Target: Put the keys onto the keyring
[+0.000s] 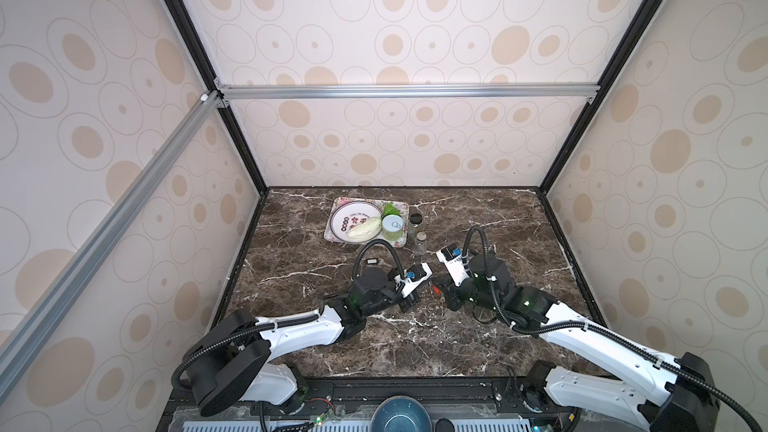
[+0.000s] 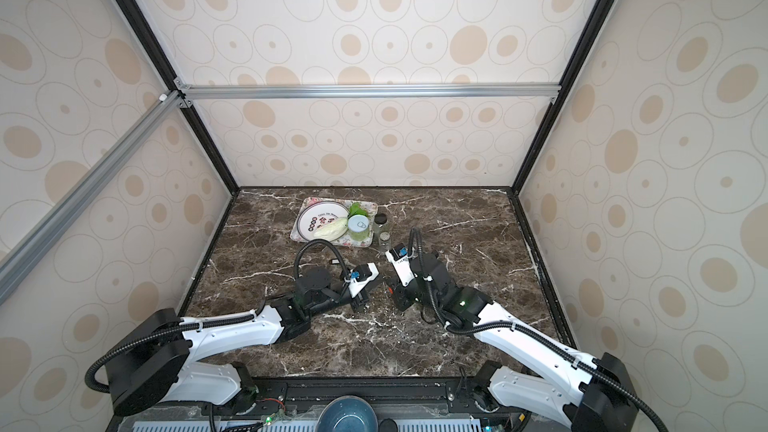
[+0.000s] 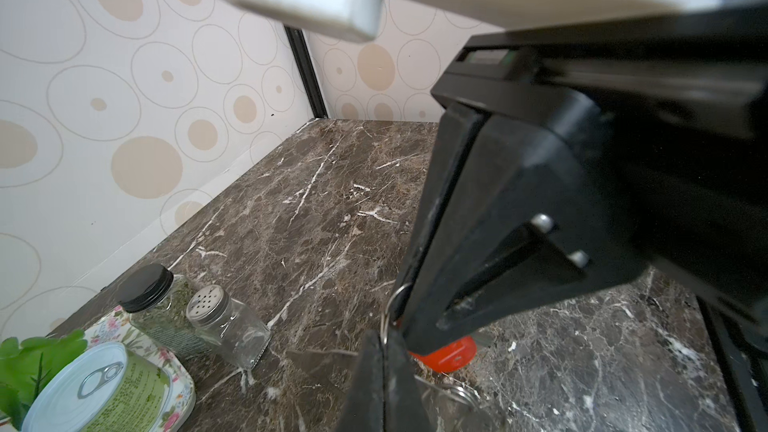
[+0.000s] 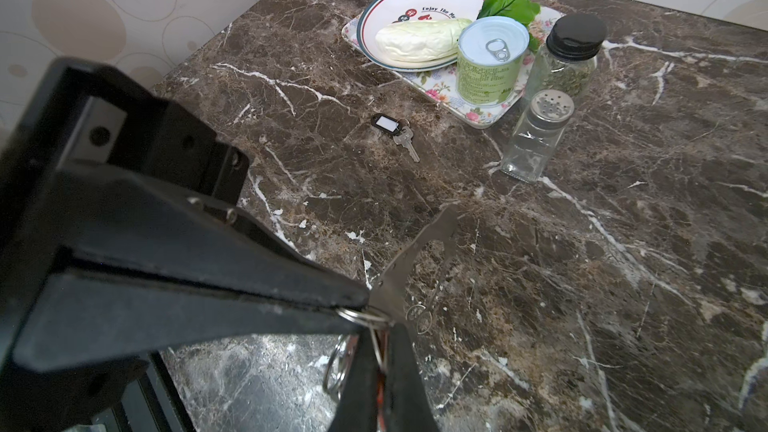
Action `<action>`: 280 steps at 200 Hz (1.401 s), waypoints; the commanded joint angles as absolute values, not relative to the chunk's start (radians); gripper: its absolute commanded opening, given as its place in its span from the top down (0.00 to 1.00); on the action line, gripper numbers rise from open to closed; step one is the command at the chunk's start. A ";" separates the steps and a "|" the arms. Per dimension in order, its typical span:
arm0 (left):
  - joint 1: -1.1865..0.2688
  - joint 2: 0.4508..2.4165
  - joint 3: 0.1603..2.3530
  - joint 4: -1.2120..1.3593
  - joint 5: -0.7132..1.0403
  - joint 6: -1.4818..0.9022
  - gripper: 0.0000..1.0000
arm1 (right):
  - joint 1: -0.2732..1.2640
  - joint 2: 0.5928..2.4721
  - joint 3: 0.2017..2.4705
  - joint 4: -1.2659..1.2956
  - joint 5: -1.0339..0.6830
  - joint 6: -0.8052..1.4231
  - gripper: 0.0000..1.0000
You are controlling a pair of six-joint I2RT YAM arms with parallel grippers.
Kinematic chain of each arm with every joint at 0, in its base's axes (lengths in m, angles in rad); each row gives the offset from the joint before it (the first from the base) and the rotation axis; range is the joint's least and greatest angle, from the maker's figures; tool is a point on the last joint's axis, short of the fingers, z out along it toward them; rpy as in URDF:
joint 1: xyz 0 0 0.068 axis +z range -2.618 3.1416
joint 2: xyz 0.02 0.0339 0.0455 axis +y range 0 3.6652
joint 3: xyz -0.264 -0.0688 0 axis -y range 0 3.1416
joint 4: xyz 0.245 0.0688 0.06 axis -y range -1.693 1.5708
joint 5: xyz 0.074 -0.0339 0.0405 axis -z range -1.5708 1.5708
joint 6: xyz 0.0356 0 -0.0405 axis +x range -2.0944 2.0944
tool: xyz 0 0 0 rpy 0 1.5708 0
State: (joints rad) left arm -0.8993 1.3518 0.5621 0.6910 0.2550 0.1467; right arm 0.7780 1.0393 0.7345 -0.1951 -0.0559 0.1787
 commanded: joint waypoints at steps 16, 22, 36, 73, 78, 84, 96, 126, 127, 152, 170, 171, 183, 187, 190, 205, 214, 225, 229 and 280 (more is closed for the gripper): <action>-0.904 1.290 0.531 0.819 0.252 0.137 1.00 | 0.759 1.078 0.739 -0.179 -0.068 0.231 1.00; -0.904 1.286 0.525 0.831 0.254 0.137 1.00 | 0.748 1.084 0.739 -0.175 -0.082 0.239 1.00; -0.904 1.279 0.514 0.858 0.264 0.134 1.00 | 0.734 1.100 0.731 -0.161 -0.109 0.255 1.00; -0.904 1.291 0.515 0.888 0.289 0.130 1.00 | 0.727 1.134 0.733 -0.147 -0.152 0.260 1.00; -0.904 1.292 0.517 0.889 0.290 0.130 1.00 | 0.726 1.134 0.732 -0.145 -0.156 0.260 1.00; -0.904 1.295 0.517 0.891 0.290 0.130 1.00 | 0.727 1.132 0.730 -0.143 -0.158 0.258 1.00; -0.903 1.297 0.517 0.894 0.291 0.130 1.00 | 0.727 1.126 0.729 -0.139 -0.158 0.256 1.00; -0.903 1.308 0.520 0.897 0.289 0.125 1.00 | 0.727 1.101 0.718 -0.132 -0.152 0.249 1.00; -0.903 1.308 0.520 0.897 0.289 0.124 1.00 | 0.727 1.100 0.718 -0.132 -0.152 0.250 1.00; -0.904 1.319 0.520 0.896 0.280 0.118 1.00 | 0.727 1.074 0.706 -0.123 -0.150 0.242 1.00; -0.904 1.325 0.518 0.892 0.275 0.115 0.93 | 0.727 1.050 0.694 -0.112 -0.150 0.235 1.00; -0.904 1.325 0.518 0.892 0.275 0.115 0.93 | 0.727 1.049 0.694 -0.112 -0.149 0.235 1.00; -0.902 1.327 0.520 0.883 0.274 0.115 0.89 | 0.728 1.035 0.689 -0.110 -0.143 0.231 1.00; -0.903 1.327 0.521 0.880 0.273 0.115 0.87 | 0.728 1.030 0.688 -0.110 -0.141 0.230 1.00; -0.904 1.328 0.522 0.874 0.273 0.116 0.86 | 0.728 1.028 0.688 -0.110 -0.139 0.228 1.00; -0.904 1.326 0.532 0.844 0.271 0.122 0.82 | 0.729 1.017 0.683 -0.110 -0.133 0.226 1.00; -0.904 1.323 0.539 0.822 0.268 0.127 0.80 | 0.729 1.013 0.683 -0.109 -0.130 0.224 1.00; -0.904 1.319 0.546 0.796 0.271 0.134 0.77 | 0.731 1.010 0.682 -0.109 -0.129 0.222 1.00; -0.904 1.318 0.550 0.783 0.274 0.137 0.76 | 0.731 1.008 0.683 -0.110 -0.128 0.220 1.00; -0.904 1.320 0.619 0.615 0.301 0.185 0.74 | 0.753 1.004 0.688 -0.121 -0.102 0.197 1.00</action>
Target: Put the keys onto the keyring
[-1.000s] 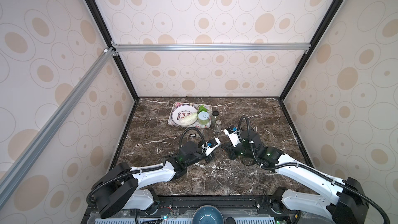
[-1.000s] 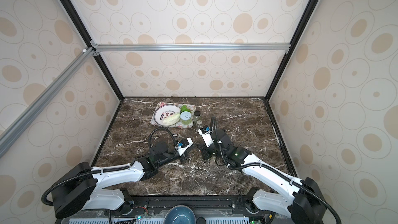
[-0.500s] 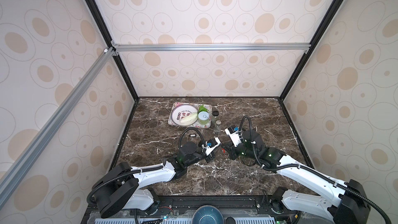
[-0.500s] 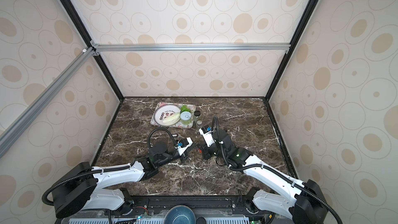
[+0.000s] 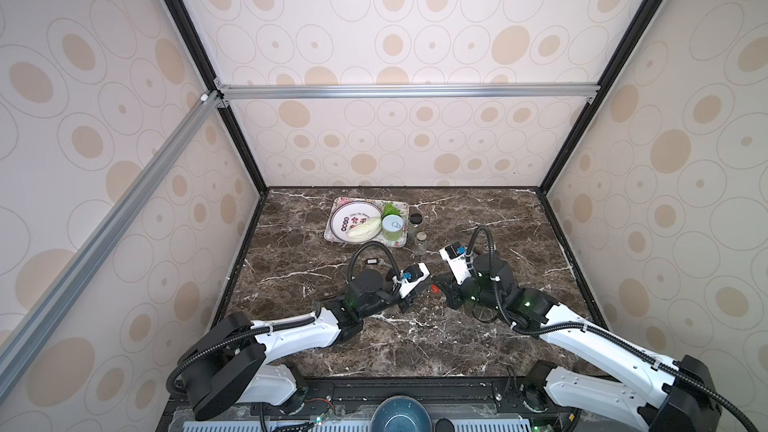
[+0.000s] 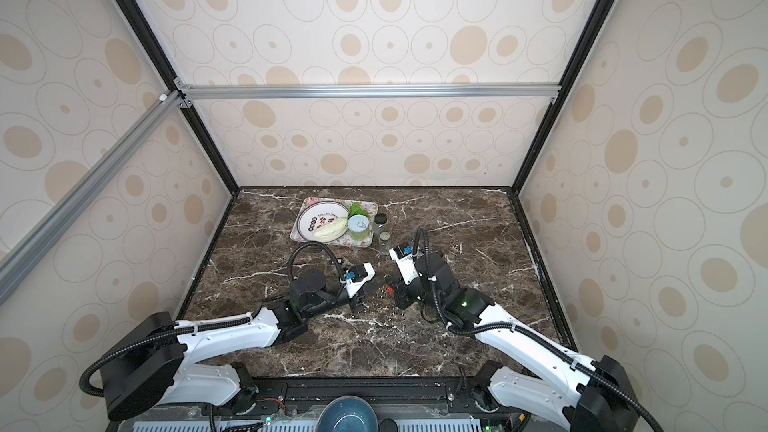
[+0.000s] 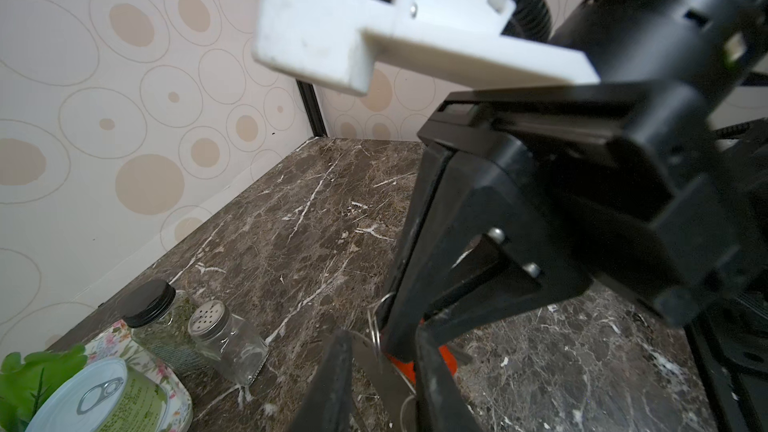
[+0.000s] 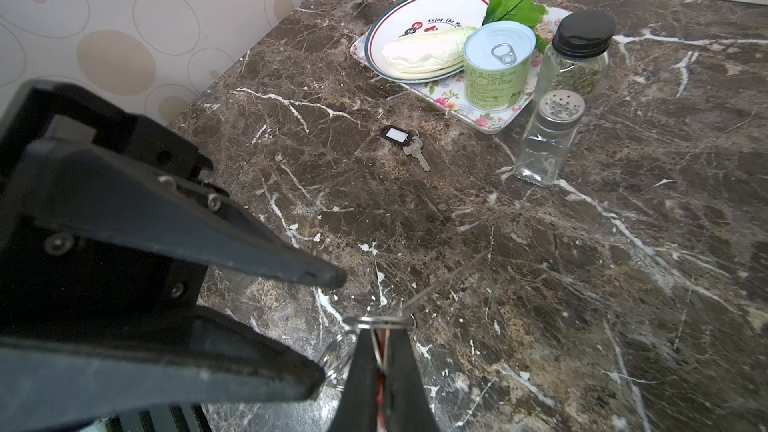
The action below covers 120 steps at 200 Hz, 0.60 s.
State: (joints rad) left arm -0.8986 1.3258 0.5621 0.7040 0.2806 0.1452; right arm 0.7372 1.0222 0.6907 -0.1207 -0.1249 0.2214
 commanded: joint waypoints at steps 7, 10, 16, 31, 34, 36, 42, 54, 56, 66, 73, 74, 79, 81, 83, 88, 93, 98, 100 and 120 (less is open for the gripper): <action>-0.903 1.320 0.622 0.608 0.298 0.187 0.75 | 0.760 1.005 0.689 -0.124 -0.095 0.191 1.00; -0.904 1.319 0.623 0.604 0.296 0.188 0.75 | 0.761 1.005 0.691 -0.125 -0.090 0.189 1.00; -0.904 1.320 0.624 0.600 0.293 0.189 0.75 | 0.767 1.005 0.693 -0.127 -0.084 0.185 1.00; -0.904 1.321 0.628 0.591 0.287 0.193 0.75 | 0.776 1.005 0.693 -0.127 -0.075 0.178 1.00; -0.904 1.322 0.630 0.591 0.285 0.193 0.75 | 0.776 1.005 0.693 -0.127 -0.075 0.177 1.00; -0.904 1.323 0.630 0.589 0.284 0.193 0.75 | 0.778 1.005 0.693 -0.127 -0.075 0.177 1.00; -0.904 1.326 0.633 0.584 0.281 0.196 0.75 | 0.779 1.003 0.693 -0.127 -0.073 0.176 1.00; -0.903 1.332 0.642 0.568 0.272 0.199 0.76 | 0.779 1.003 0.693 -0.128 -0.069 0.174 1.00; -0.903 1.332 0.644 0.566 0.269 0.199 0.76 | 0.782 1.003 0.694 -0.129 -0.068 0.174 1.00; -0.904 1.337 0.649 0.555 0.262 0.201 0.78 | 0.782 1.003 0.695 -0.129 -0.067 0.173 1.00; -0.904 1.339 0.650 0.551 0.257 0.201 0.79 | 0.784 1.003 0.695 -0.129 -0.066 0.172 1.00; -0.904 1.339 0.650 0.551 0.256 0.201 0.80 | 0.783 1.003 0.694 -0.129 -0.066 0.172 1.00; -0.904 1.340 0.650 0.551 0.254 0.202 0.81 | 0.783 1.005 0.694 -0.129 -0.068 0.172 1.00; -0.904 1.340 0.650 0.551 0.253 0.202 0.81 | 0.785 1.005 0.694 -0.130 -0.068 0.171 1.00; -0.904 1.340 0.650 0.551 0.251 0.202 0.82 | 0.785 1.005 0.695 -0.129 -0.068 0.170 1.00; -0.904 1.340 0.650 0.551 0.248 0.201 0.82 | 0.786 1.005 0.695 -0.129 -0.068 0.169 1.00; -0.904 1.340 0.650 0.552 0.245 0.202 0.84 | 0.787 1.005 0.695 -0.129 -0.068 0.169 1.00; -0.903 1.341 0.650 0.552 0.243 0.202 0.85 | 0.789 1.005 0.695 -0.129 -0.069 0.167 1.00; -0.903 1.340 0.649 0.553 0.243 0.201 0.85 | 0.790 1.005 0.695 -0.129 -0.069 0.166 1.00; -0.903 1.339 0.646 0.561 0.238 0.202 0.91 | 0.795 1.007 0.698 -0.128 -0.074 0.159 1.00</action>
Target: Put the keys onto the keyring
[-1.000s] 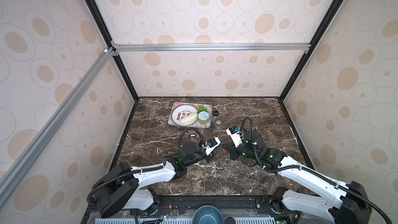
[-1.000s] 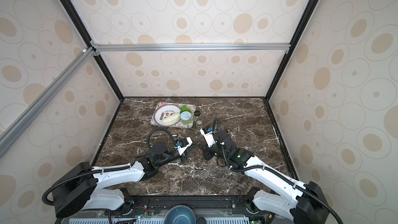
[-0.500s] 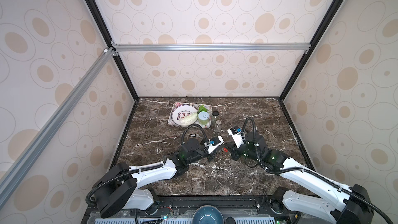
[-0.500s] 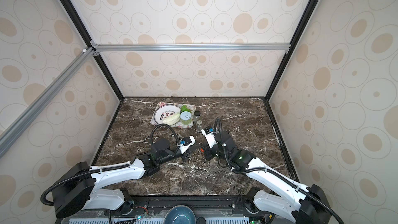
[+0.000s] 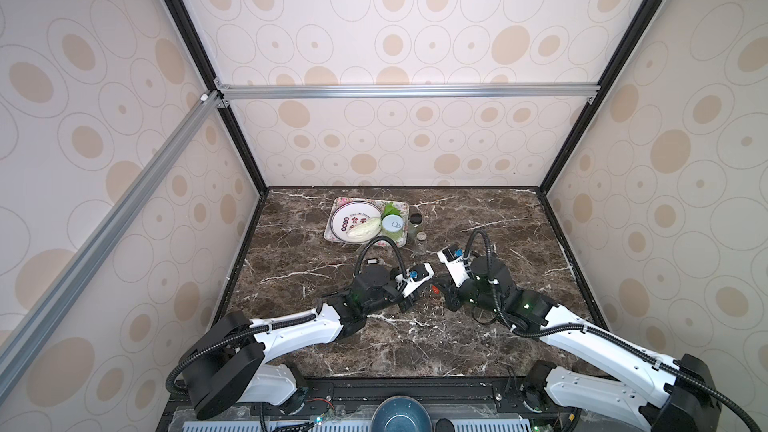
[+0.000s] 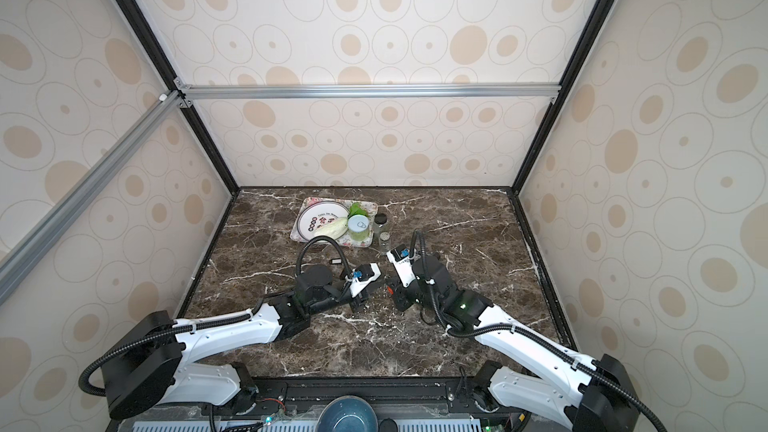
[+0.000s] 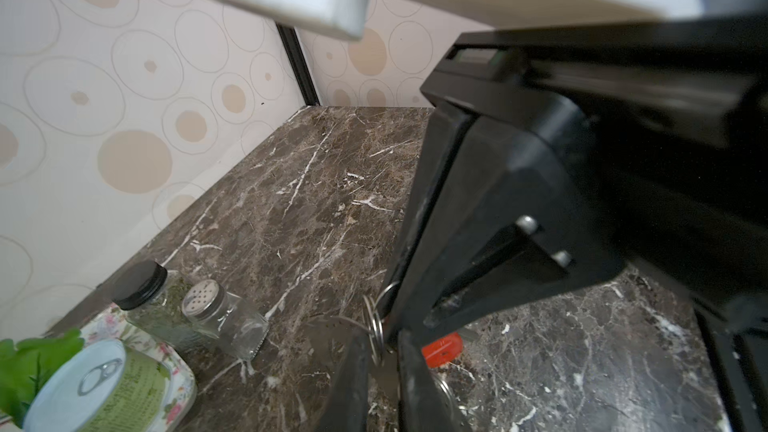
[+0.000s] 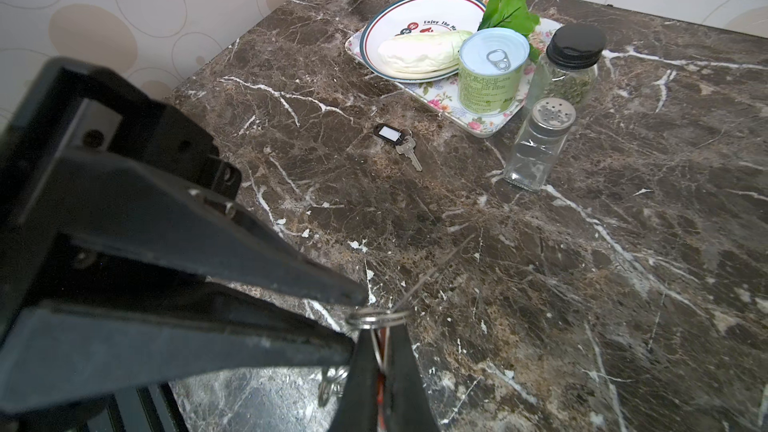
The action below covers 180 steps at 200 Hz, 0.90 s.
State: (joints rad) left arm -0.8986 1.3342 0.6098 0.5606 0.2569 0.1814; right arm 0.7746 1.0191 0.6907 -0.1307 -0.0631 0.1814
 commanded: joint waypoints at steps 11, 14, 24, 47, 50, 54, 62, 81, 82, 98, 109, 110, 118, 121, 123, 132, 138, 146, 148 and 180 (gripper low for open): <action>-0.904 1.340 0.649 0.564 0.237 0.204 0.94 | 0.798 1.009 0.699 -0.126 -0.075 0.156 1.00; -0.904 1.341 0.648 0.565 0.238 0.204 0.95 | 0.799 1.009 0.697 -0.126 -0.075 0.155 1.00; -0.904 1.340 0.650 0.567 0.237 0.206 0.98 | 0.803 1.009 0.699 -0.124 -0.076 0.153 1.00; -0.904 1.341 0.649 0.576 0.234 0.207 1.00 | 0.807 1.008 0.698 -0.123 -0.077 0.146 1.00; -0.903 1.340 0.649 0.577 0.235 0.207 1.00 | 0.808 1.008 0.698 -0.123 -0.077 0.147 1.00; -0.903 1.340 0.648 0.578 0.235 0.208 1.00 | 0.808 1.007 0.698 -0.122 -0.077 0.146 1.00; -0.904 1.339 0.646 0.581 0.235 0.209 1.00 | 0.809 1.006 0.697 -0.122 -0.077 0.145 1.00; -0.904 1.335 0.638 0.592 0.229 0.209 1.00 | 0.809 1.006 0.696 -0.120 -0.077 0.145 1.00; -0.904 1.335 0.638 0.593 0.228 0.209 1.00 | 0.809 1.005 0.696 -0.120 -0.076 0.145 1.00; -0.904 1.327 0.627 0.607 0.229 0.209 1.00 | 0.809 1.006 0.693 -0.117 -0.075 0.149 1.00; -0.903 1.320 0.613 0.623 0.227 0.206 1.00 | 0.810 1.007 0.693 -0.113 -0.069 0.157 1.00; -0.903 1.320 0.613 0.624 0.227 0.206 1.00 | 0.810 1.008 0.693 -0.112 -0.068 0.157 1.00; -0.904 1.314 0.602 0.639 0.225 0.205 1.00 | 0.810 1.010 0.690 -0.109 -0.057 0.168 1.00; -0.904 1.312 0.598 0.645 0.223 0.204 1.00 | 0.809 1.012 0.690 -0.108 -0.048 0.175 1.00; -0.904 1.310 0.596 0.649 0.223 0.204 1.00 | 0.809 1.014 0.689 -0.107 -0.046 0.178 1.00; -0.903 1.303 0.581 0.668 0.221 0.202 1.00 | 0.803 1.020 0.689 -0.107 -0.037 0.186 1.00; -0.904 1.300 0.574 0.679 0.219 0.201 1.00 | 0.801 1.025 0.689 -0.110 -0.034 0.193 1.00; -0.903 1.295 0.564 0.692 0.220 0.201 1.00 | 0.792 1.034 0.690 -0.110 -0.037 0.204 1.00; -0.903 1.294 0.561 0.695 0.221 0.201 1.00 | 0.789 1.036 0.689 -0.110 -0.040 0.207 1.00; -0.904 1.290 0.542 0.716 0.226 0.201 1.00 | 0.727 1.063 0.682 -0.094 -0.118 0.258 1.00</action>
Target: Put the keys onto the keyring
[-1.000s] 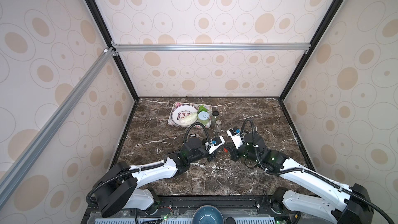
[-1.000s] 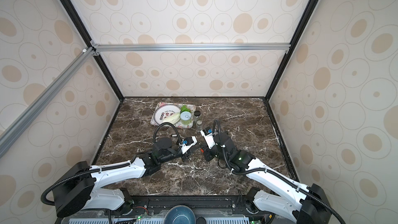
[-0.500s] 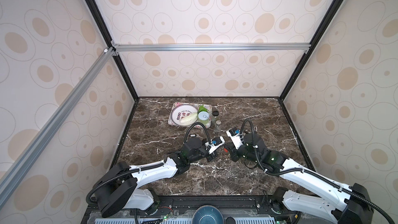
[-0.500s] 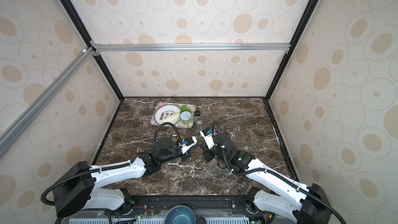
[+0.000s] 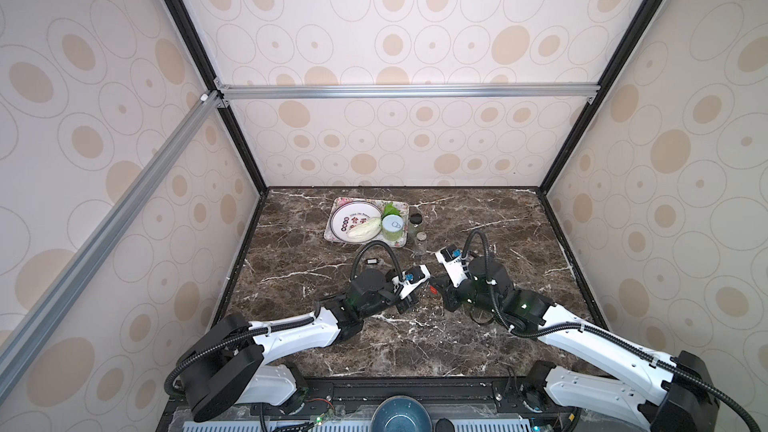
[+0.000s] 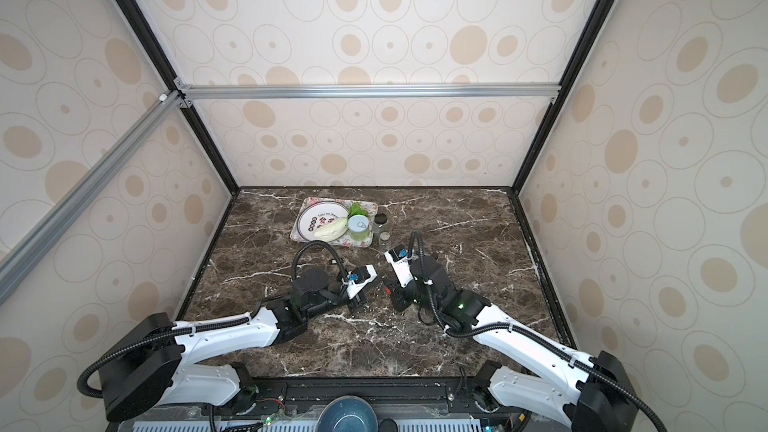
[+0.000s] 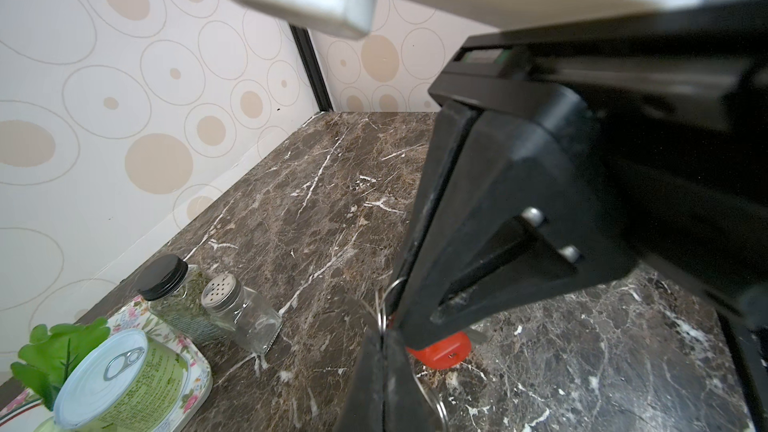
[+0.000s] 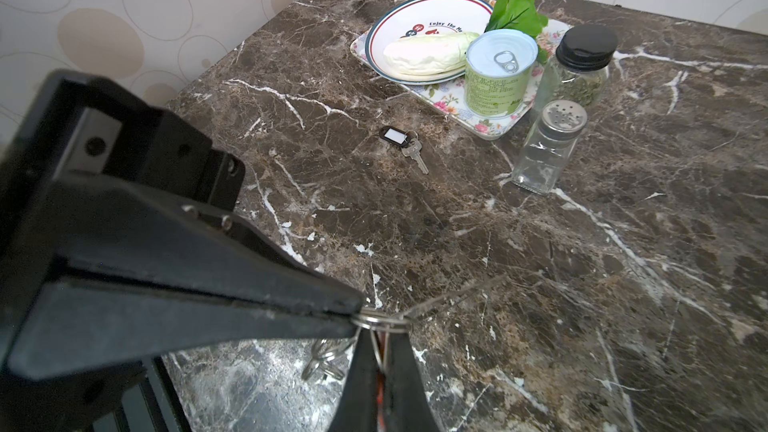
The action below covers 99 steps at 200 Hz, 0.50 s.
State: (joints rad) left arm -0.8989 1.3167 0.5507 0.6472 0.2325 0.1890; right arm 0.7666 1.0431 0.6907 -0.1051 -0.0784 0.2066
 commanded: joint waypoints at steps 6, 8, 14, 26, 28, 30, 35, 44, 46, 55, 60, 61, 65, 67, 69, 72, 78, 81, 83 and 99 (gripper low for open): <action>-0.904 1.291 0.540 0.719 0.225 0.201 1.00 | 0.719 1.066 0.682 -0.094 -0.126 0.263 1.00; -0.904 1.292 0.539 0.719 0.225 0.201 1.00 | 0.717 1.068 0.683 -0.094 -0.128 0.264 1.00; -0.904 1.291 0.537 0.721 0.225 0.201 1.00 | 0.714 1.072 0.681 -0.092 -0.132 0.266 1.00; -0.903 1.291 0.533 0.723 0.224 0.201 1.00 | 0.710 1.076 0.684 -0.091 -0.143 0.271 1.00; -0.902 1.292 0.532 0.723 0.225 0.201 1.00 | 0.710 1.077 0.683 -0.091 -0.144 0.270 1.00; -0.903 1.292 0.532 0.724 0.223 0.201 1.00 | 0.710 1.078 0.684 -0.091 -0.145 0.269 1.00; -0.903 1.291 0.530 0.725 0.224 0.201 1.00 | 0.709 1.078 0.684 -0.089 -0.149 0.269 1.00; -0.903 1.291 0.528 0.728 0.223 0.201 1.00 | 0.710 1.075 0.684 -0.086 -0.158 0.268 1.00; -0.903 1.291 0.526 0.729 0.223 0.201 1.00 | 0.710 1.075 0.683 -0.085 -0.160 0.267 1.00; -0.903 1.291 0.524 0.731 0.221 0.201 1.00 | 0.710 1.069 0.682 -0.082 -0.172 0.261 1.00; -0.903 1.292 0.524 0.732 0.221 0.201 1.00 | 0.710 1.066 0.682 -0.081 -0.178 0.258 1.00; -0.904 1.293 0.523 0.732 0.221 0.201 1.00 | 0.709 1.065 0.681 -0.081 -0.179 0.257 1.00; -0.904 1.293 0.525 0.732 0.219 0.201 1.00 | 0.710 1.062 0.680 -0.081 -0.182 0.254 1.00; -0.903 1.294 0.525 0.732 0.220 0.201 1.00 | 0.710 1.060 0.681 -0.080 -0.183 0.253 1.00; -0.903 1.294 0.525 0.732 0.221 0.201 1.00 | 0.710 1.057 0.680 -0.080 -0.184 0.251 1.00; -0.903 1.295 0.526 0.732 0.220 0.201 1.00 | 0.710 1.056 0.680 -0.080 -0.183 0.250 1.00; -0.904 1.297 0.527 0.732 0.219 0.199 1.00 | 0.710 1.049 0.678 -0.080 -0.181 0.248 1.00; -0.904 1.297 0.528 0.731 0.219 0.199 1.00 | 0.710 1.047 0.677 -0.080 -0.181 0.246 1.00; -0.904 1.297 0.529 0.730 0.219 0.199 1.00 | 0.710 1.046 0.677 -0.080 -0.180 0.245 1.00; -0.904 1.301 0.536 0.721 0.214 0.198 1.00 | 0.710 1.033 0.675 -0.080 -0.185 0.235 1.00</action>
